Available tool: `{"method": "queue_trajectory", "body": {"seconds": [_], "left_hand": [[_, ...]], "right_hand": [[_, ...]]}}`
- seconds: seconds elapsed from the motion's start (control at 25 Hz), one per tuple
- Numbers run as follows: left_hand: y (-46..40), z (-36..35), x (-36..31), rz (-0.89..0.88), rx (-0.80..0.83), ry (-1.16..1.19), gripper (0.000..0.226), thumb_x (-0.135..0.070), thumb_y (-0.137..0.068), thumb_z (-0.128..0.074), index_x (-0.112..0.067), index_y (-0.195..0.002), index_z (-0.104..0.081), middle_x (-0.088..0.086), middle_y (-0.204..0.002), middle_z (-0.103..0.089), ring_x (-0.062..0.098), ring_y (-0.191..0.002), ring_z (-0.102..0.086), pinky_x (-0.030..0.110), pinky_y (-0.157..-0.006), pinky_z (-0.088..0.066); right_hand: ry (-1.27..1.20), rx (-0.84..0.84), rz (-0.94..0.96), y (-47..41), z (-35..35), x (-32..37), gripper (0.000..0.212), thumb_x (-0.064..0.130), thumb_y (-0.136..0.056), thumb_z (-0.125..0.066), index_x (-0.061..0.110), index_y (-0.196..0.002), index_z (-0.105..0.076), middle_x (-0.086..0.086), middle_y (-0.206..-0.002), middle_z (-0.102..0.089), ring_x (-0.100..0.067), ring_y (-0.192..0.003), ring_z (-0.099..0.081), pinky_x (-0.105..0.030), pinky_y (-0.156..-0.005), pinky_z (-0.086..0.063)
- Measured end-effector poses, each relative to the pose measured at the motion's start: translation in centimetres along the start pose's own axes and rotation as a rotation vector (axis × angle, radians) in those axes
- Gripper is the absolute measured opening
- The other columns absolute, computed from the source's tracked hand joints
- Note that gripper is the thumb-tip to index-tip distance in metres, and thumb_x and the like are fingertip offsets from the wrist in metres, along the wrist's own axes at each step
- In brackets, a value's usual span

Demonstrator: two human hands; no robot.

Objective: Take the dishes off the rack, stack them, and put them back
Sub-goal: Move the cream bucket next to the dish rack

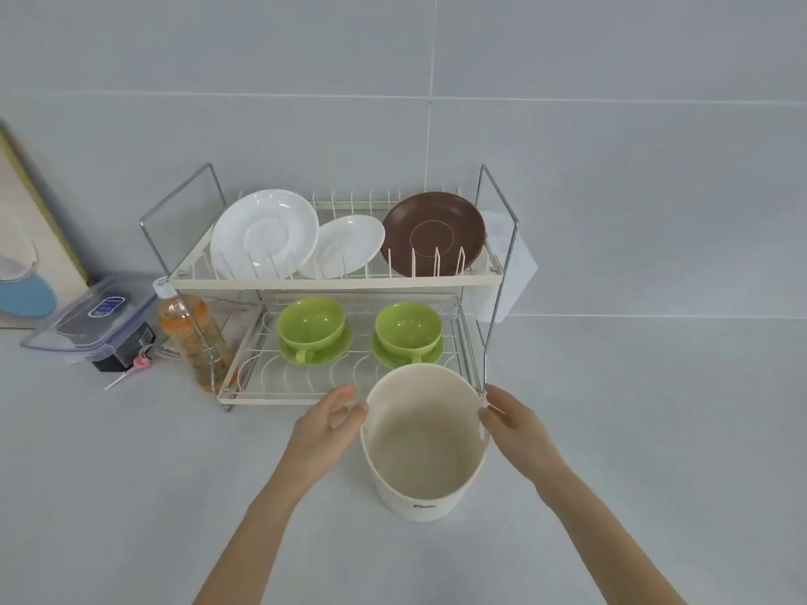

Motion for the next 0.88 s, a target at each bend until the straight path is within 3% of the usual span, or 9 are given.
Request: {"method": "queue_trajectory", "body": {"seconds": [0.12,0.24,0.36,0.52,0.64,0.72,0.8,0.88], "left_hand": [[-0.3,-1.1,1.5,0.029,0.03,0.01,0.035,-0.02,-0.089,-0.053,-0.019,-0.124,-0.054,-0.003,-0.123,-0.06,0.016,-0.12,-0.055,0.023,-0.093,-0.036],[-0.5,-1.6,2.9,0.043,0.022,0.046,0.025,-0.02,-0.086,-0.056,-0.04,-0.102,-0.06,-0.012,-0.11,-0.067,0.006,-0.099,-0.065,0.031,-0.093,-0.047],[-0.9,-1.9,3.7,0.08,0.032,0.165,0.029,-0.016,-0.089,-0.054,-0.043,-0.098,-0.06,-0.013,-0.106,-0.068,-0.008,-0.076,-0.067,0.024,-0.078,-0.057],[-0.9,-2.1,4.1,0.099,0.023,0.21,0.031,-0.013,-0.09,-0.052,-0.041,-0.099,-0.06,-0.021,-0.09,-0.071,-0.012,-0.073,-0.066,0.011,-0.059,-0.055],[-0.7,-2.2,4.2,0.115,0.024,0.227,0.034,-0.013,-0.09,-0.051,-0.045,-0.097,-0.059,-0.033,-0.078,-0.07,-0.014,-0.074,-0.065,0.01,-0.056,-0.054],[-0.4,-2.3,4.2,0.115,0.017,0.237,0.035,-0.013,-0.09,-0.051,-0.045,-0.097,-0.059,-0.035,-0.078,-0.069,-0.014,-0.075,-0.065,0.011,-0.055,-0.053],[-0.1,-2.5,4.1,0.116,0.014,0.24,0.037,-0.011,-0.089,-0.051,-0.045,-0.1,-0.059,-0.033,-0.081,-0.07,-0.014,-0.076,-0.065,0.012,-0.057,-0.055],[0.4,-2.6,3.9,0.106,0.007,0.231,0.041,-0.009,-0.088,-0.051,-0.045,-0.106,-0.058,-0.028,-0.088,-0.07,-0.011,-0.078,-0.066,0.014,-0.062,-0.056]], "right_hand": [[0.008,0.03,0.023,-0.5,-1.0,-1.0,0.033,0.015,-0.093,-0.039,0.024,-0.12,-0.057,0.0,-0.111,-0.064,-0.016,-0.105,-0.056,-0.027,-0.087,-0.042],[-0.003,0.037,0.047,-0.7,-1.2,-1.7,0.031,0.013,-0.094,-0.037,0.033,-0.086,-0.059,-0.002,-0.076,-0.053,-0.018,-0.076,-0.046,-0.025,-0.067,-0.037],[-0.057,0.058,0.063,-1.0,-1.2,-2.1,0.028,0.018,-0.095,-0.04,0.035,-0.091,-0.063,-0.002,-0.076,-0.055,-0.016,-0.075,-0.047,-0.026,-0.073,-0.04],[-0.074,0.054,0.082,-0.8,-1.3,-2.0,0.028,0.019,-0.095,-0.04,0.037,-0.101,-0.061,0.003,-0.076,-0.058,-0.013,-0.076,-0.049,-0.014,-0.071,-0.041],[-0.08,0.023,0.067,-0.6,-1.3,-1.9,0.029,0.019,-0.095,-0.041,0.035,-0.11,-0.06,0.0,-0.086,-0.067,-0.014,-0.083,-0.056,-0.007,-0.07,-0.042],[-0.088,-0.02,0.049,-0.2,-1.3,-2.2,0.03,0.02,-0.094,-0.043,0.032,-0.117,-0.06,-0.001,-0.097,-0.072,-0.013,-0.091,-0.062,-0.016,-0.08,-0.046],[-0.114,-0.057,0.044,0.5,-1.4,-2.5,0.031,0.022,-0.093,-0.046,0.031,-0.119,-0.06,0.005,-0.096,-0.073,0.001,-0.088,-0.065,-0.02,-0.084,-0.048],[-0.12,-0.09,0.064,1.2,-1.6,-2.5,0.029,0.021,-0.093,-0.046,0.034,-0.113,-0.063,-0.005,-0.092,-0.073,-0.003,-0.086,-0.066,-0.015,-0.073,-0.047]]}}
Point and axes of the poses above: each hand's wrist, its own y-axis away from the middle knuckle, its own z-axis out of the back of the hand, x = y × z, the point moved 6 cm from there along -y, towards the middle knuckle
